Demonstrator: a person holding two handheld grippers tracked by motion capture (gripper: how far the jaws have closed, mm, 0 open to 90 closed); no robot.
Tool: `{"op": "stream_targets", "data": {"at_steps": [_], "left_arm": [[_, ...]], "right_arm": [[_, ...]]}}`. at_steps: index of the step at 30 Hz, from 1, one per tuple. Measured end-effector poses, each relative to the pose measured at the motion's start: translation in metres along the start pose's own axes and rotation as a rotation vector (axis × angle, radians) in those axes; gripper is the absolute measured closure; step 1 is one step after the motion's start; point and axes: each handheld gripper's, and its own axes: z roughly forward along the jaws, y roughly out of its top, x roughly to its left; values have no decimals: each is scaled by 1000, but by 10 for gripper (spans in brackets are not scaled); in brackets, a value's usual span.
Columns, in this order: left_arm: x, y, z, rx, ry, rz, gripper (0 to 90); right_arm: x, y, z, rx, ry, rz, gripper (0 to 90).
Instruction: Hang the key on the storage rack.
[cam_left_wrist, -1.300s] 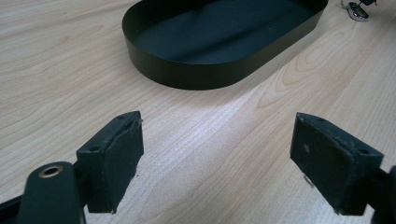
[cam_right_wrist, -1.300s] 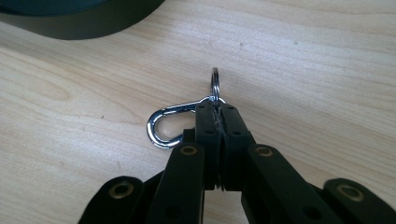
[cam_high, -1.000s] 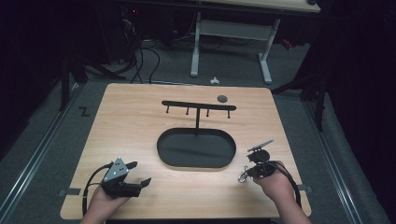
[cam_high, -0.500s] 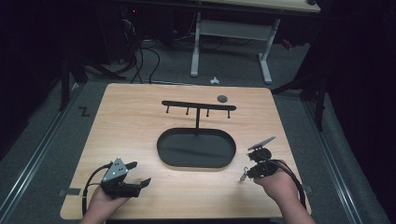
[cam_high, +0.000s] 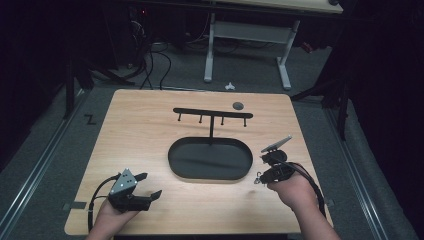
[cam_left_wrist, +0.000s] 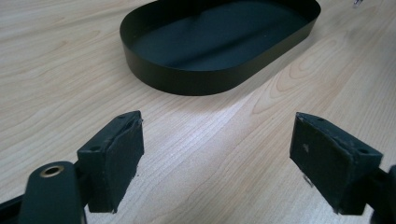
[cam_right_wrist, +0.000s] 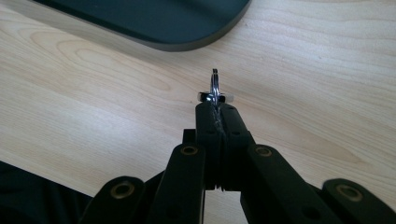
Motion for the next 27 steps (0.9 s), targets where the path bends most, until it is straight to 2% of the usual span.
{"op": "stream_targets", "data": {"at_steps": [2,5,8,12,16,17,19,22,25,27], "left_arm": [[-1,0,-2,1,7,19,176],[1,1,-1,-9,2,11,176],[-1,0,3,10,-3,14,175],[-5,0,2,7,-8,36,174],[-2,0,4,17,-6,17,174],[-3,0,4,19,-4,24,173],[-4,0,1,7,-7,29,172],[-2,1,2,3,-10,16,173],[-3,0,0,7,-8,27,172],[-2,1,0,-4,-13,21,173]], "right_arm": [[2,2,-3,-7,-7,3,886],[6,3,-4,-24,8,5,886],[9,7,-7,-37,18,5,886],[11,13,-17,-58,24,0,886],[13,20,-30,-61,12,-21,886],[14,22,-33,-61,14,-20,886],[16,26,-38,-56,7,-15,886],[20,33,-47,-66,1,-33,886],[23,40,-50,-69,6,-36,886],[25,45,-50,-70,13,-34,886]]}}
